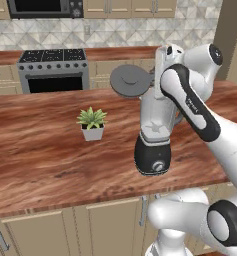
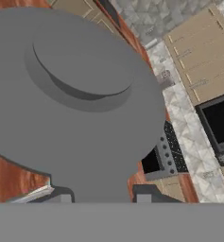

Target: Close the lid blender by securely placing the lid on top.

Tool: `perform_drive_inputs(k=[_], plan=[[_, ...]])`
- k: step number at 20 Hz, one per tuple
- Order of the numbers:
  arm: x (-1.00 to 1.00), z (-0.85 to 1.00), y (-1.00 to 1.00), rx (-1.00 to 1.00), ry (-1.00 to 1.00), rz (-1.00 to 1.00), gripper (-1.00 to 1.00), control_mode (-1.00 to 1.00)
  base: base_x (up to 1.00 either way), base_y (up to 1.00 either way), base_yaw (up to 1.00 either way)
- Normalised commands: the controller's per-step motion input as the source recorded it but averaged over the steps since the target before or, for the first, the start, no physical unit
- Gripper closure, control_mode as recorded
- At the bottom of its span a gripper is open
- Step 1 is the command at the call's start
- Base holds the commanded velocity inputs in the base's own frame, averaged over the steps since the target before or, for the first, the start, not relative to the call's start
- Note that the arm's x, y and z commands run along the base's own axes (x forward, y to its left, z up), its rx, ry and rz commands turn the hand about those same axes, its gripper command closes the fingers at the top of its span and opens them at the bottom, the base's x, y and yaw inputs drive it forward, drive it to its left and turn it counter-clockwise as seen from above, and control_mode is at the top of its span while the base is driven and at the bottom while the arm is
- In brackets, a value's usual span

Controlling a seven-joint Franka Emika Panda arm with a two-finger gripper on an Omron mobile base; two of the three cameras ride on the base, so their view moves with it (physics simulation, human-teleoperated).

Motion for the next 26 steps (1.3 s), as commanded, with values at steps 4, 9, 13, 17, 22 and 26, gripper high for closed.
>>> perform_drive_inputs(k=[4,9,13,17,22,26], plan=[[0.01,0.24,-0.52,0.0,0.12,0.15,1.0,-1.0,0.0,0.0,0.0],[0.09,0.0,-0.3,-0.01,0.2,0.09,1.0,-1.0,0.0,0.0,0.0],[0.09,-0.06,-0.31,-0.02,0.21,0.08,1.0,-1.0,0.0,0.0,0.0],[0.0,-0.02,-0.36,-0.01,0.07,0.11,1.0,-1.0,0.0,0.0,0.0],[0.0,-0.11,-0.26,-0.02,0.07,0.1,1.0,-1.0,0.0,0.0,0.0],[0.0,-0.19,-0.33,-0.04,0.0,0.04,1.0,-1.0,0.0,0.0,0.0]])
